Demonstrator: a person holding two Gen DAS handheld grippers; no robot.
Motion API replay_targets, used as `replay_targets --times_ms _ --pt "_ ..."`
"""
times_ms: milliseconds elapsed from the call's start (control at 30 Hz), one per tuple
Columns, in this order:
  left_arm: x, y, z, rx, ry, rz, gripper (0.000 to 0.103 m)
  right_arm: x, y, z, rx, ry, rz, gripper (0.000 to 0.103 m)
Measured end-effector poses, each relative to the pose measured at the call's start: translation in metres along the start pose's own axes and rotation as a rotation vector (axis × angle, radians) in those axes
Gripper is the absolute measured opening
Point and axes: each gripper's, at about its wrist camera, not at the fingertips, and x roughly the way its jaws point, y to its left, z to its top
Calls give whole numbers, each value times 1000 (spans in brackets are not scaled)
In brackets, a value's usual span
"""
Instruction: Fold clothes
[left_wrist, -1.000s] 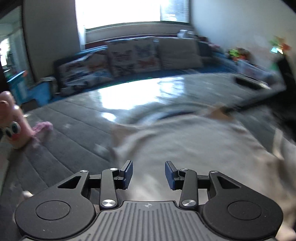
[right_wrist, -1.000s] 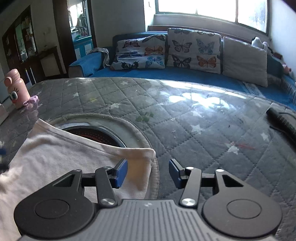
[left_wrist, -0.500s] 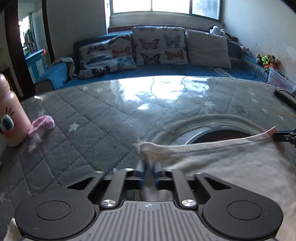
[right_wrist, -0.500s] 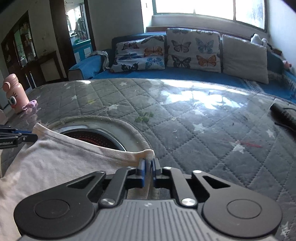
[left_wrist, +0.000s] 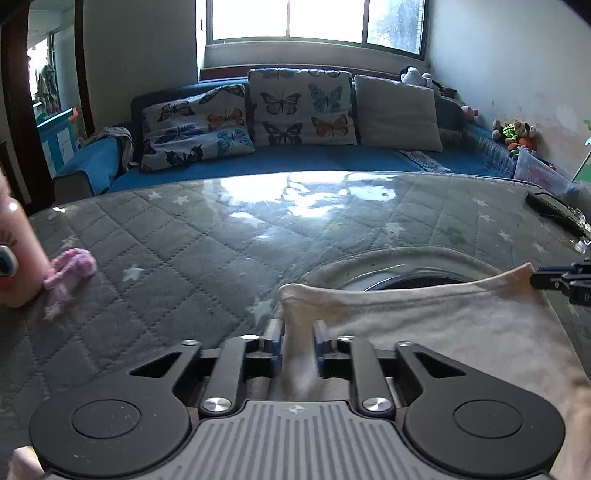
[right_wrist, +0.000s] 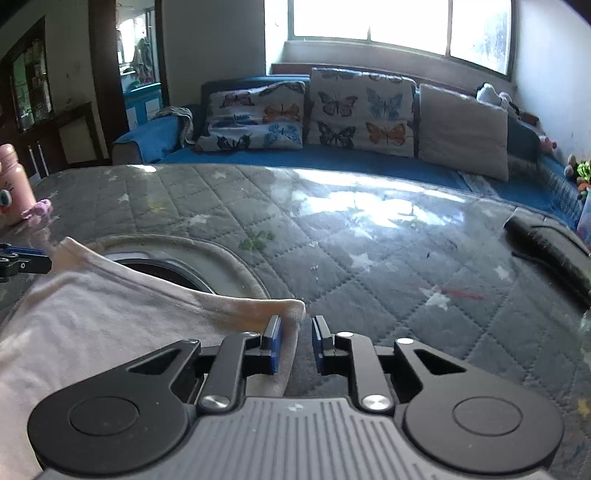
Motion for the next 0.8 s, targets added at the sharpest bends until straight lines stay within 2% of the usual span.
replay_targets --times_ms 33,100,333,400,600,667,800 --pt "-6 1 -2 4 -4 1 32 -7 3 0 -10 -5 9 23" --pt "-21 1 -9 15 -11 -6 38 -21 12 -3 -42 -17 27 41" --pt "-66 -15 -46 98 -24 -19 51 -60 55 -30 -155 1 124 57" --pt "-77 -23 -61 132 -29 -25 54 -70 71 -44 -193 10 150 65" --pt "-77 -36 -87 160 -12 40 56 -88 95 -75 -239 25 163 70" --pt "-76 -33 -94 148 -10 77 56 -96 95 -84 -227 16 166 71" --pt "-79 -25 -100 95 -7 95 57 -105 82 -98 -170 21 165 73"
